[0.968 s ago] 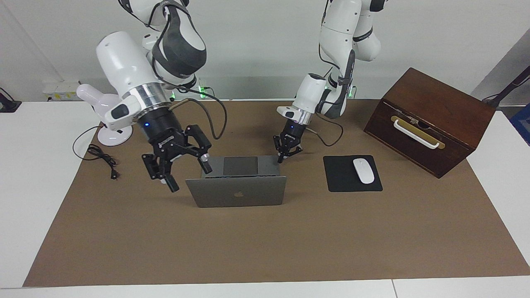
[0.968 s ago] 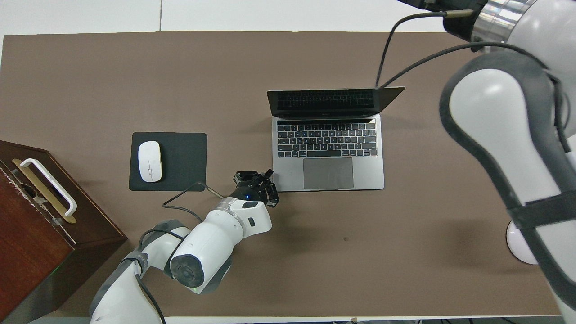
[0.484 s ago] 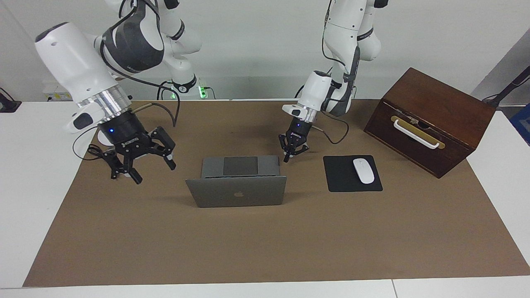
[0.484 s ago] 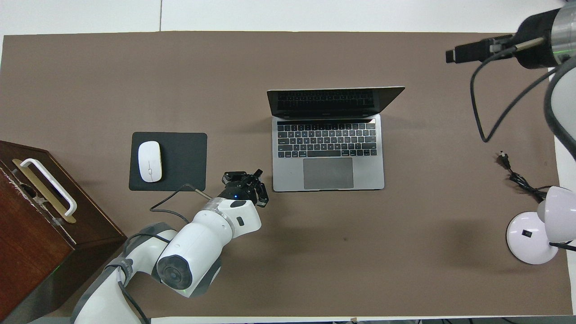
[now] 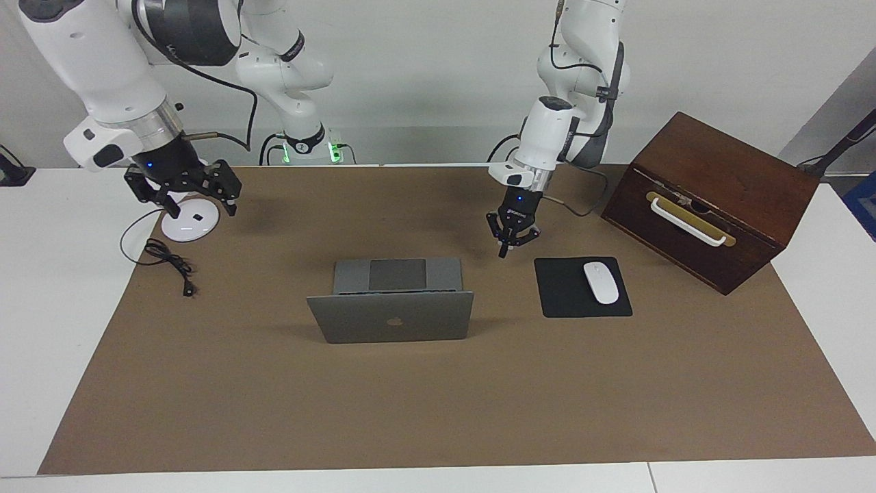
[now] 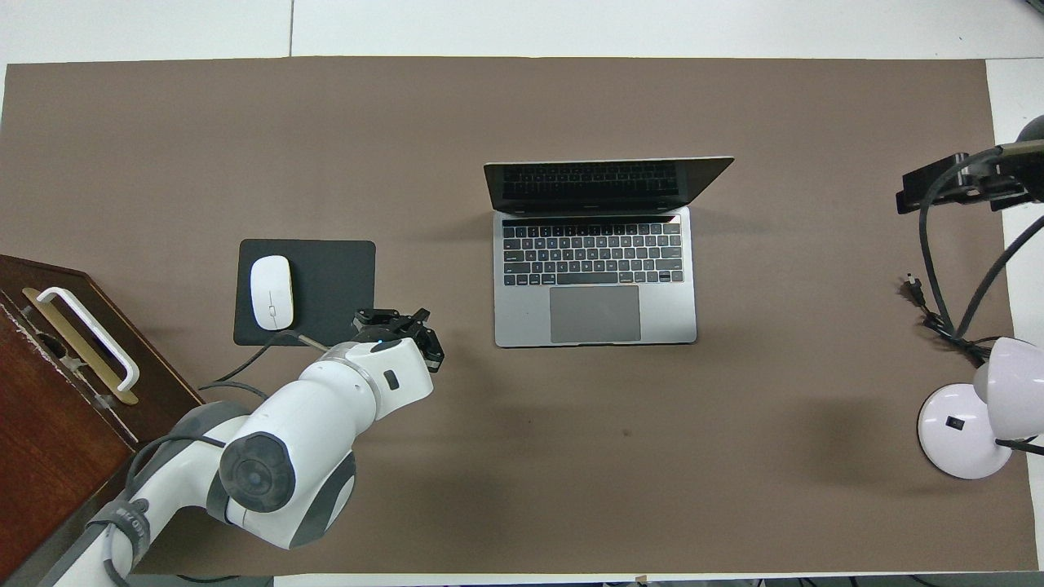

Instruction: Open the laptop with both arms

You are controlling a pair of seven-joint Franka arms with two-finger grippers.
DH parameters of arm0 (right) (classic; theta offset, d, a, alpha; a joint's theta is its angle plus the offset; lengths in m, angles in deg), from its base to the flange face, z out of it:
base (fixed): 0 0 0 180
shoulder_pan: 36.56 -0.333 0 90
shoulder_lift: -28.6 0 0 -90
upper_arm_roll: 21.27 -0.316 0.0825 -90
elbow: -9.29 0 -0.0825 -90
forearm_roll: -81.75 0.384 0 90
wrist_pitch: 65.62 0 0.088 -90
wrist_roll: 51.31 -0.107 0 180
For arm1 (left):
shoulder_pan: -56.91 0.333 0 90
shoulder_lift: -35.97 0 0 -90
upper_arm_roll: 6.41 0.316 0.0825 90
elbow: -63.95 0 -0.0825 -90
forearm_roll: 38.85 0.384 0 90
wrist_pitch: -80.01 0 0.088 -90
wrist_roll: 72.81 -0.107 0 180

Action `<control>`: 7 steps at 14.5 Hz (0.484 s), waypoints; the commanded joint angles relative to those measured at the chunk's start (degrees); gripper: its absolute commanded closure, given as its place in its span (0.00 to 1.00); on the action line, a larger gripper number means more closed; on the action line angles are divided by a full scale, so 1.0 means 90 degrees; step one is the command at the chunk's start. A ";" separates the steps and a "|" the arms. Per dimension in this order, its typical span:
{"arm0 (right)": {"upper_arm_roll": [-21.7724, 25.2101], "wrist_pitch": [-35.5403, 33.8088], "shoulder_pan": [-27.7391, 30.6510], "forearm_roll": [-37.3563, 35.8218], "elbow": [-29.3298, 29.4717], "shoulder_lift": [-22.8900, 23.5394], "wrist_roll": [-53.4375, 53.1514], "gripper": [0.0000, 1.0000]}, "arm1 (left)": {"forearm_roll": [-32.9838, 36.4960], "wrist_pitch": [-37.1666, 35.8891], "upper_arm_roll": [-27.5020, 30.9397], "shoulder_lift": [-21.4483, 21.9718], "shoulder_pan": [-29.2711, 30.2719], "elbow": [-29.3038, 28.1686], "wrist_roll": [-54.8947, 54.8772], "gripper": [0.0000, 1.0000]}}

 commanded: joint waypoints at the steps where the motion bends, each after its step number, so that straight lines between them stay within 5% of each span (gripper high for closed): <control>1: -0.0049 -0.0144 0.0124 -0.0188 -0.0783 -0.0588 -0.0293 0.00 | 0.0031 -0.0970 -0.0021 0.0556 0.0332 -0.0004 -0.0372 1.00; 7: -0.0078 -0.0066 0.0183 -0.0178 -0.0923 -0.0834 -0.0645 0.00 | 0.0031 -0.3713 -0.0011 0.1182 0.1104 0.1136 -0.0832 1.00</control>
